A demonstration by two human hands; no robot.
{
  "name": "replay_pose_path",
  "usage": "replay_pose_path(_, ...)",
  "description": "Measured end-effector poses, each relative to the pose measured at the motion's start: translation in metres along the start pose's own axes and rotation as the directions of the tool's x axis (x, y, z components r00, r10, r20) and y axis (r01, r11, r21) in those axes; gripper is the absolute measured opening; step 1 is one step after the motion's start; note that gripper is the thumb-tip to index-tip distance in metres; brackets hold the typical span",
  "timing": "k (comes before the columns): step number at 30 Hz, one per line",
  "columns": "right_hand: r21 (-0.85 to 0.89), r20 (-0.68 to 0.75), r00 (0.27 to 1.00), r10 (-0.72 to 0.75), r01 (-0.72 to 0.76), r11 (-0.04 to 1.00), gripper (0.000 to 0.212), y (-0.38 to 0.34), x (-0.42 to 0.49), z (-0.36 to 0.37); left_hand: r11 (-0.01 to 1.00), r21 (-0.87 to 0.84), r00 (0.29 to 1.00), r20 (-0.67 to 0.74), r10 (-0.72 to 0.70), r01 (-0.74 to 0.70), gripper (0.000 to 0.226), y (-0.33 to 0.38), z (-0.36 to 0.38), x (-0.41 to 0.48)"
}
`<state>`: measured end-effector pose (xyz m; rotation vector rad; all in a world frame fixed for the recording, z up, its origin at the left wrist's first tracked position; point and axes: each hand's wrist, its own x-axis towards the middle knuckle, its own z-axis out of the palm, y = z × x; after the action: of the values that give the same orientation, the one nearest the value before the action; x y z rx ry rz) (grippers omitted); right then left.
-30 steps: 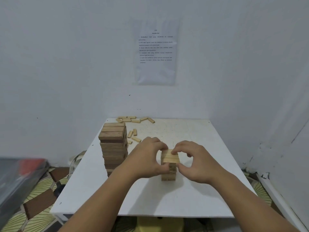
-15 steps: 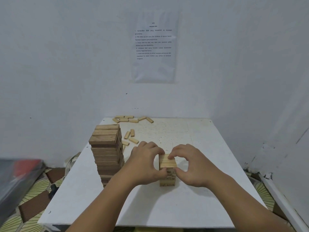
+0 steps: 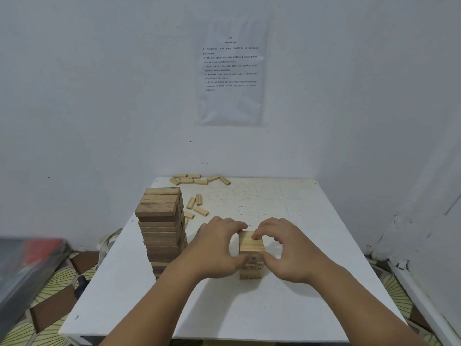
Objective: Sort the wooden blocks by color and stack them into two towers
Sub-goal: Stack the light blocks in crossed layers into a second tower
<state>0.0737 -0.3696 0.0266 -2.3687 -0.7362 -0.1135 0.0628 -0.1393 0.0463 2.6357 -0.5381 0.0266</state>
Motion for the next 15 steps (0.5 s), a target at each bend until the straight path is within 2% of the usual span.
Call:
replay_pose_path(8,0.039,0.016,0.996,0.092,-0.093,0.995,0.041,0.0049,-0.0041,0.0064,1.0,0.006,1.0,0.006,-0.008,0.008,0.052,0.0001,0.0002,0.0051)
replay_pose_path(13,0.063,0.013,0.992,0.127,-0.128,0.99,0.04,0.0049,-0.0043,0.0086,1.0,0.001,1.0,0.013,-0.019,0.019,0.052,0.0013,0.0005,0.0043)
replay_pose_path(15,0.076,0.01,0.991,0.134,-0.134,0.988,0.043,0.0035,-0.0047,0.0088,0.999,-0.003,0.999,0.02,-0.037,0.038,0.058,0.0048,-0.001,0.0025)
